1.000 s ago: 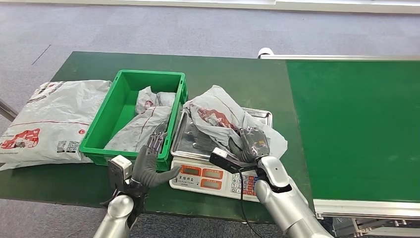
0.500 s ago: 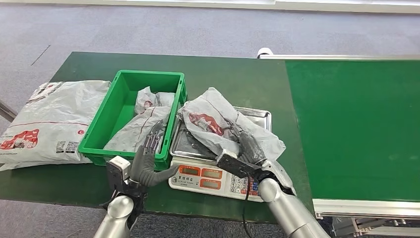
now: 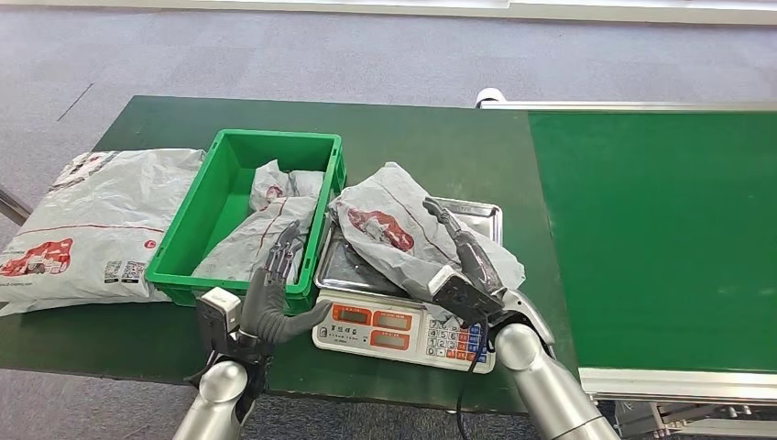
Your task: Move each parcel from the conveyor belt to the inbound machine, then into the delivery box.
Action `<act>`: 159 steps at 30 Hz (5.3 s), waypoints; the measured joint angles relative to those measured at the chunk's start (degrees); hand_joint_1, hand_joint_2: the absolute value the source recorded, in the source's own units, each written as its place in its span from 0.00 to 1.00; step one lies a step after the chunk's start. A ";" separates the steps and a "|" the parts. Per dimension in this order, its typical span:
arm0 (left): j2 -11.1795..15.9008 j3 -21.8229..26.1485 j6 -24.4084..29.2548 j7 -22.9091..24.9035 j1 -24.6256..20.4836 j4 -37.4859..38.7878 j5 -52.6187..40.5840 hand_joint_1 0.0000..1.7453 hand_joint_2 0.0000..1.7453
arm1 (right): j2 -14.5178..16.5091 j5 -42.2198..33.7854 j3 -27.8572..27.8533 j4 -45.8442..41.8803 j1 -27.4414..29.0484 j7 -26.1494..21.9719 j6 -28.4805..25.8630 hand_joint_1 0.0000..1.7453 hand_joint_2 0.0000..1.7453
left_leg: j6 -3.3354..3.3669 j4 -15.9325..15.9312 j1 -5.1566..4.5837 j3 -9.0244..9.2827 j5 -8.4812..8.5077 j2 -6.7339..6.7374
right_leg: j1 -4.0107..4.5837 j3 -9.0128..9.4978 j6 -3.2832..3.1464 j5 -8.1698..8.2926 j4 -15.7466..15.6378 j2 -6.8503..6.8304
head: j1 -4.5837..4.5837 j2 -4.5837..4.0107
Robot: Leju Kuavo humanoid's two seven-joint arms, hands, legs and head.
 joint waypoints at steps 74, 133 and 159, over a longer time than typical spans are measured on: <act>-10.98 -20.44 3.97 17.15 -36.84 47.80 -20.33 1.00 1.00 | 5.76 -9.65 -14.55 -18.83 2.60 -5.16 -12.70 0.00 1.00 | 0.05 0.01 -0.07 -0.08 0.05 -0.05 | -0.05 0.01 0.02 0.08 0.02 -0.09 | 0.00 0.00; -3.40 -8.87 42.29 11.65 -32.76 17.76 -43.06 1.00 1.00 | 5.85 -7.80 -14.55 -17.48 1.71 -4.92 -12.78 0.00 1.00 | 0.04 0.01 -0.05 -0.09 0.05 -0.05 | -0.03 -0.02 0.02 0.07 0.03 -0.08 | 0.00 0.00; 3.74 -5.31 30.15 38.88 -40.23 48.74 -56.54 1.00 1.00 | 5.48 -7.75 -14.55 -17.04 1.94 -4.75 -14.50 0.00 1.00 | -0.02 0.01 -0.01 -0.09 0.10 -0.04 | 0.00 -0.04 0.00 0.08 0.05 -0.04 | 0.00 0.00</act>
